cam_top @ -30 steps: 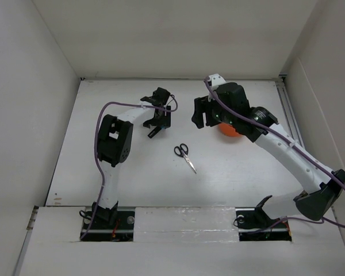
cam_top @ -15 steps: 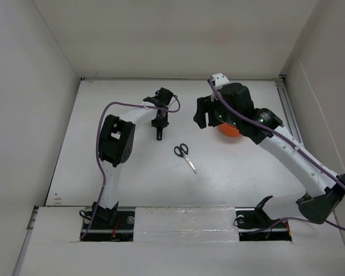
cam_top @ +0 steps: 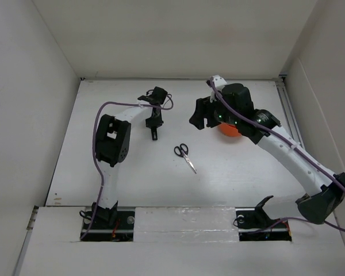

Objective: Sort the stationery into containers
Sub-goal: Pick up the pen from the center of the board.

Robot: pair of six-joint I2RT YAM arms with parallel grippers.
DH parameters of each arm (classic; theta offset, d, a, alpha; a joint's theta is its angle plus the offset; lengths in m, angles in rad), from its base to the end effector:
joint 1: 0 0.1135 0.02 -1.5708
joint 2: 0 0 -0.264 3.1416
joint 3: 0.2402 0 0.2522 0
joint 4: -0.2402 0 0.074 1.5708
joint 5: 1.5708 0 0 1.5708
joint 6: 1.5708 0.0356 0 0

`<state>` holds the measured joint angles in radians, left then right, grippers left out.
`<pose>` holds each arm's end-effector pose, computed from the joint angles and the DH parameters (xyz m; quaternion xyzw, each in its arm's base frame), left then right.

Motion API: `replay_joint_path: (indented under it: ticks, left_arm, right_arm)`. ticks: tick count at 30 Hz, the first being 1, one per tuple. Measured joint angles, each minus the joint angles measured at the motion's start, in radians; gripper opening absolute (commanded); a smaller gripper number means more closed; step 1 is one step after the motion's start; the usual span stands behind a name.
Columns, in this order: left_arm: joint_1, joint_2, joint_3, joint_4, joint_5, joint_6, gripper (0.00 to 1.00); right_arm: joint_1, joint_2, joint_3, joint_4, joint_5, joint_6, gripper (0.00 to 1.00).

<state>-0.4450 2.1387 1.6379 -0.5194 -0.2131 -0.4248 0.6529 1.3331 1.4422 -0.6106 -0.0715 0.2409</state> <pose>0.4208 -0.1923 0.1784 -0.0192 0.9571 -0.0211 0.2883 0.2295 0.1787 0.4037 -0.1937 0.8380 0.2478 0.4459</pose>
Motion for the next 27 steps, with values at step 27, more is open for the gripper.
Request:
replay_joint_path:
  ticks: [27]
  left_arm:
    - [0.035,-0.422,0.08,0.111,0.46,-0.155,0.0]
  right_arm:
    - [-0.104,0.161,-0.191,0.685,-0.315,0.272,0.6]
